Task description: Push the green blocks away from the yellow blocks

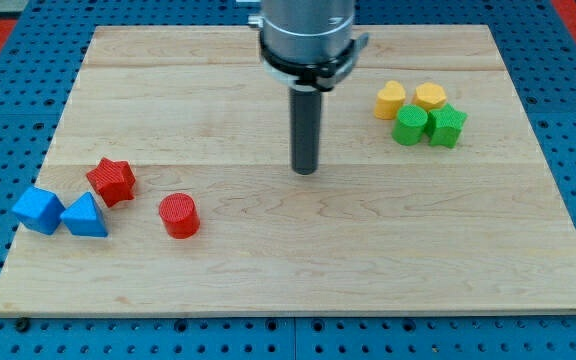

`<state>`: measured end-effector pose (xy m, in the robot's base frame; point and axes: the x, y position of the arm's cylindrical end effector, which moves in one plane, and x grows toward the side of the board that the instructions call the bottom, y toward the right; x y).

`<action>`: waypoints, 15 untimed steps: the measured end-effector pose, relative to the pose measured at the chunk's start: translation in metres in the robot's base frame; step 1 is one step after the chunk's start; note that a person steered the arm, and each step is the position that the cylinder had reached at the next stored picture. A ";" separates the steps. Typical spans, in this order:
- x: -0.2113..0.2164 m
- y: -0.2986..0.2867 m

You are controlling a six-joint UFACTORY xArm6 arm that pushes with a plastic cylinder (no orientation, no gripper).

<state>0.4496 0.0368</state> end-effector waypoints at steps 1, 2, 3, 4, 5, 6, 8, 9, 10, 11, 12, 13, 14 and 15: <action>-0.003 0.065; 0.030 0.118; -0.005 0.187; -0.023 0.149; -0.028 0.078; -0.056 0.085; -0.023 0.096; -0.024 0.197; -0.028 0.237; -0.065 0.206; -0.062 0.116; -0.070 0.061; -0.082 0.035; -0.089 0.025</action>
<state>0.3609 0.0622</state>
